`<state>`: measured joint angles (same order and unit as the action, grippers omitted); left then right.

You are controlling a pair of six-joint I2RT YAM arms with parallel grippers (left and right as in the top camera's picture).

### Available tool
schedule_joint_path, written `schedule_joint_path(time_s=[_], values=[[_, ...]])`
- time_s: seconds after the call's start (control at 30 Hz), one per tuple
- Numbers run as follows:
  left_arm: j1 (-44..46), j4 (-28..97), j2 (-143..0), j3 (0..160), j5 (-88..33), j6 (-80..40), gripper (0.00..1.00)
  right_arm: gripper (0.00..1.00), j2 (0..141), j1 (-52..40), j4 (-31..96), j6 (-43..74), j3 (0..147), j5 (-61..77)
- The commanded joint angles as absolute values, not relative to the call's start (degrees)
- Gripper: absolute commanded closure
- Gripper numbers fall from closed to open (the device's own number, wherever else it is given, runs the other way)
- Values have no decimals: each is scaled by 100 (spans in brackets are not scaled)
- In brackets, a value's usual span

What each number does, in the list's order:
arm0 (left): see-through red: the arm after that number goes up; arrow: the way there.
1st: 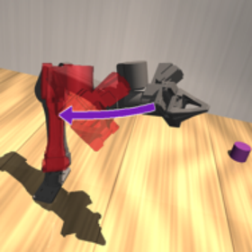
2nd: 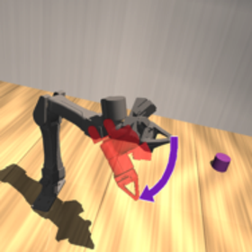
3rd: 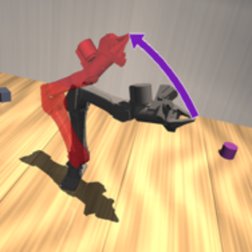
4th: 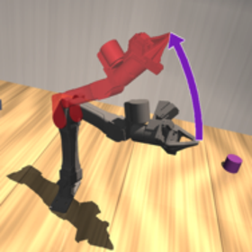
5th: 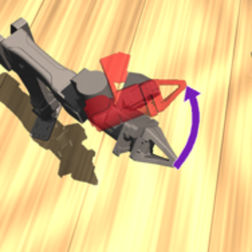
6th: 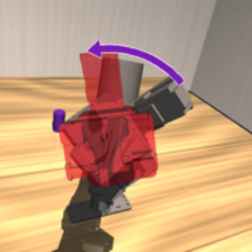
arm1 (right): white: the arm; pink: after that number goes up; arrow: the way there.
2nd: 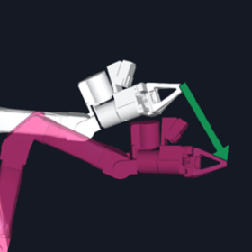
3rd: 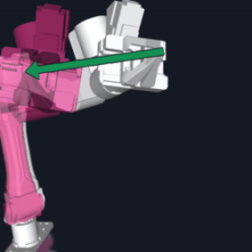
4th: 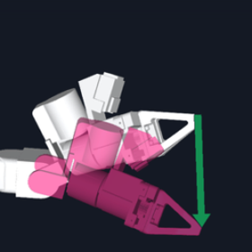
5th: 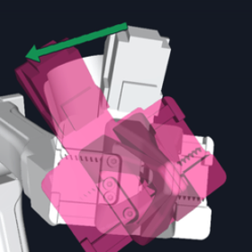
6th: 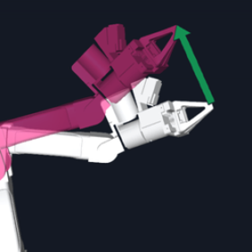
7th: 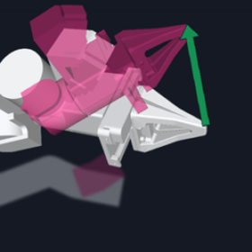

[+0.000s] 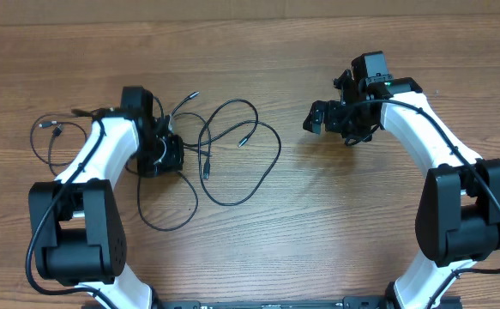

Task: Untangle cables

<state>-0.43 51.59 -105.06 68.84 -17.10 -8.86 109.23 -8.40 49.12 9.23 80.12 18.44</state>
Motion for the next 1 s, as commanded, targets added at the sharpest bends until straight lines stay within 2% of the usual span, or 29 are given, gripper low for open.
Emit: schedule_joint_path(time_s=[0.0, 0.03, 0.13, 0.17, 0.2, 0.3, 0.37, 0.4, 0.67, 0.9, 0.93, 0.97], values=[[-73, 5277, -10497, 7437, -2237, -622, 86, 0, 10781, -860, 4888, 934, 7988, 1800], [-73, 5155, -10497, 7443, -2141, -622, 71, 0, 10781, -860, 4888, 937, 7988, 1802], [-73, 4652, -10499, 7441, -1450, -937, 72, 0, 10781, -860, 4888, 937, 7988, 1802], [-73, 4528, -10499, 7441, -1267, -1090, 65, 0, 10781, -860, 4888, 934, 7988, 1802], [-69, 4156, -10499, 7435, -1039, -1400, 53, 0, 10781, -860, 4888, 937, 7988, 1800], [78, 3479, -10506, 7430, -1055, -2556, 54, 0, 10781, -860, 4888, 934, 7988, 1802], [228, 3210, -10580, 7417, -1046, -3004, 44, 0, 10781, -860, 4888, 934, 7988, 1800], [287, 3085, -10637, 7400, -1046, -3140, 43, 0, 10781, -860, 4888, 934, 7988, 1802], [602, 2314, -11474, 7397, -1050, -4519, 41, 0, 10781, -860, 4888, 934, 7988, 1802], [604, 1887, -11769, 7395, -1031, -4724, 38, 0, 10781, -860, 4888, 934, 7988, 1800], [604, 1874, -11775, 7397, -1022, -4831, 43, 0, 10781, -860, 4888, 934, 7988, 1802], [604, 1872, -11778, 7397, -1002, -4950, 52, 0, 10781, -860, 4888, 937, 7988, 1802]])
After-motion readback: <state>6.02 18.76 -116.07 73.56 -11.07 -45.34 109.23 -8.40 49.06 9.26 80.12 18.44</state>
